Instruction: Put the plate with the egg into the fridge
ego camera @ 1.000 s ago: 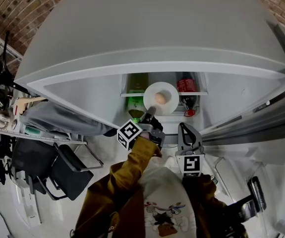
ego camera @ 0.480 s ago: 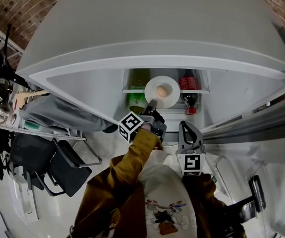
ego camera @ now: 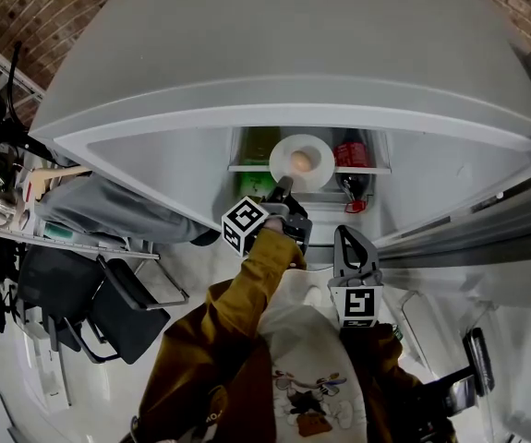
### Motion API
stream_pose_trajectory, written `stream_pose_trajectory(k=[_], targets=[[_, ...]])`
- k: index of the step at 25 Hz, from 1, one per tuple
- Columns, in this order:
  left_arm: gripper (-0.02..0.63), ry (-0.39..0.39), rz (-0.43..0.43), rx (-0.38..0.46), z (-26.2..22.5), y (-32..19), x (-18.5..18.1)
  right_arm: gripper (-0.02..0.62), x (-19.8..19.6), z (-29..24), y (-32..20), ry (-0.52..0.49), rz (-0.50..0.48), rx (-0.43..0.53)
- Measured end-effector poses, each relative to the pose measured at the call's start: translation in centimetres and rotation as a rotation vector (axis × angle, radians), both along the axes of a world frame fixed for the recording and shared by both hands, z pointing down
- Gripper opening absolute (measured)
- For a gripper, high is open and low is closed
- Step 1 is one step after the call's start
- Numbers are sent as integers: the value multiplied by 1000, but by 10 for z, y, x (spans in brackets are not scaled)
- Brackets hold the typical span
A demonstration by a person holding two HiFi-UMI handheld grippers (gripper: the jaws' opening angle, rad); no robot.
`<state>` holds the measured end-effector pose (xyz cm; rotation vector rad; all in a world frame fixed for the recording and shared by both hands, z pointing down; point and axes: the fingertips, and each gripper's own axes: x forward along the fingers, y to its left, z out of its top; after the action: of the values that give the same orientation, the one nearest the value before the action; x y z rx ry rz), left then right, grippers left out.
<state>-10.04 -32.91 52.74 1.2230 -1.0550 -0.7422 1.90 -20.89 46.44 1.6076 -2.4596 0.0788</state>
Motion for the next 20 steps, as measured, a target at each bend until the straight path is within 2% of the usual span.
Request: stream_pose_trajectory(k=[20], targets=[[17, -15, -10, -16, 2, -18, 2, 5, 2, 0, 2, -20, 7, -8]])
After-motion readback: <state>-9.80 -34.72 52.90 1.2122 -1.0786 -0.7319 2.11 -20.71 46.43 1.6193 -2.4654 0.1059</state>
